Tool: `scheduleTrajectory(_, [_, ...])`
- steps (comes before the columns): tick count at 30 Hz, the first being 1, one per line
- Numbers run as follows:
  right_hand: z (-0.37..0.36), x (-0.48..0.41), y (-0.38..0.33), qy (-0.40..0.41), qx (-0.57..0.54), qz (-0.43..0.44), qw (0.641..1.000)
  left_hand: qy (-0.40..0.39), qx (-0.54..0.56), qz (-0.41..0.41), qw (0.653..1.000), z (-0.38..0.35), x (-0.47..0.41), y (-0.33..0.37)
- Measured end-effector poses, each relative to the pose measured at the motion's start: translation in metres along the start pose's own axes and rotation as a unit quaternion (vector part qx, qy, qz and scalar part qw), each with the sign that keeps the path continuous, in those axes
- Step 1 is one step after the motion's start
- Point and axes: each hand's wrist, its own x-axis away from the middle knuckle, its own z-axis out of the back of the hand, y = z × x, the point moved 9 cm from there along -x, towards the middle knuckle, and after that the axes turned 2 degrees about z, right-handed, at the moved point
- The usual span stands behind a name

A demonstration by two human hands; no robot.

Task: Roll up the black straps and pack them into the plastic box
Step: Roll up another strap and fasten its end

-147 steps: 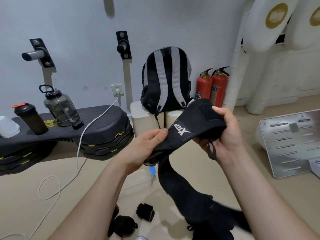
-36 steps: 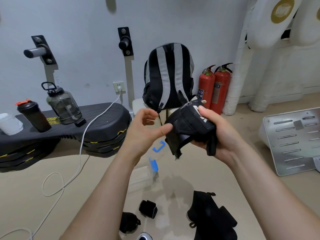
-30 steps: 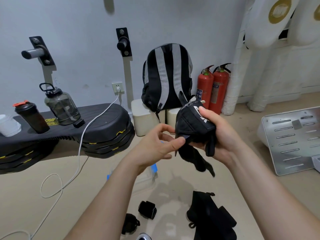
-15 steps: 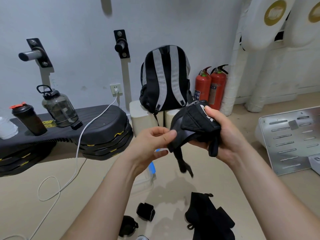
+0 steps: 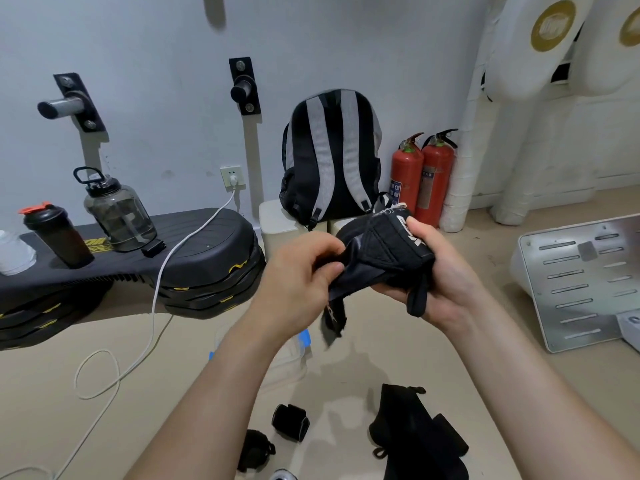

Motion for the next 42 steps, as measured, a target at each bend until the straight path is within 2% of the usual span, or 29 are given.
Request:
scheduleTrajectory(2, [0.0, 0.0, 0.001, -0.003, -0.028, -0.007, 1.0, 0.025, -0.09, -0.103, 0.99, -0.003, 0.005, 0.018])
scheduleTrajectory(4, [0.001, -0.001, 0.002, -0.006, -0.037, -0.013, 0.999, 0.025, -0.102, -0.12, 0.987, -0.008, 0.008, 0.02])
scheduleTrajectory(6, [0.001, -0.001, 0.002, -0.01, -0.037, -0.016, 0.999, 0.033, -0.078, -0.091, 0.992, -0.007, 0.01, 0.016])
scheduleTrajectory(8, [-0.003, 0.001, 0.002, -0.02, -0.034, -0.016, 0.999, 0.006, 0.039, 0.01, 0.999, -0.008, 0.009, 0.0])
scheduleTrajectory(10, [-0.009, 0.004, 0.002, -0.035, -0.043, -0.016, 0.998, -0.034, 0.191, 0.128, 0.972, -0.016, 0.011, -0.018])
scheduleTrajectory(12, [-0.017, 0.008, 0.002, -0.056, -0.047, -0.012, 0.997, -0.04, 0.236, 0.168, 0.956, -0.018, 0.01, -0.028])
scheduleTrajectory(17, [-0.023, 0.011, 0.005, -0.068, -0.013, 0.011, 0.998, -0.082, 0.274, 0.199, 0.937, -0.026, 0.01, -0.035])
scheduleTrajectory(22, [-0.025, 0.014, 0.024, -0.086, 0.023, -0.036, 0.995, -0.142, 0.258, 0.208, 0.933, -0.028, 0.011, -0.038])
scheduleTrajectory(26, [-0.021, 0.013, 0.031, -0.086, 0.047, -0.05, 0.994, -0.136, 0.249, 0.207, 0.936, -0.026, 0.014, -0.039])
scheduleTrajectory(30, [-0.015, 0.008, 0.026, -0.048, 0.122, -0.001, 0.991, -0.127, 0.268, 0.203, 0.933, -0.021, 0.012, -0.04])
scheduleTrajectory(35, [-0.015, 0.005, 0.024, -0.016, 0.157, 0.049, 0.986, -0.093, 0.273, 0.218, 0.932, -0.012, 0.012, -0.046])
scheduleTrajectory(37, [-0.012, 0.007, 0.019, 0.015, 0.217, 0.08, 0.973, -0.088, 0.268, 0.231, 0.931, -0.014, 0.014, -0.048])
scheduleTrajectory(40, [-0.006, 0.008, 0.003, 0.076, 0.391, 0.145, 0.906, -0.077, 0.238, 0.248, 0.936, -0.02, 0.015, -0.053])
scheduleTrajectory(42, [-0.011, 0.011, 0.001, 0.069, 0.441, 0.142, 0.883, -0.064, 0.206, 0.251, 0.944, -0.021, 0.014, -0.055])
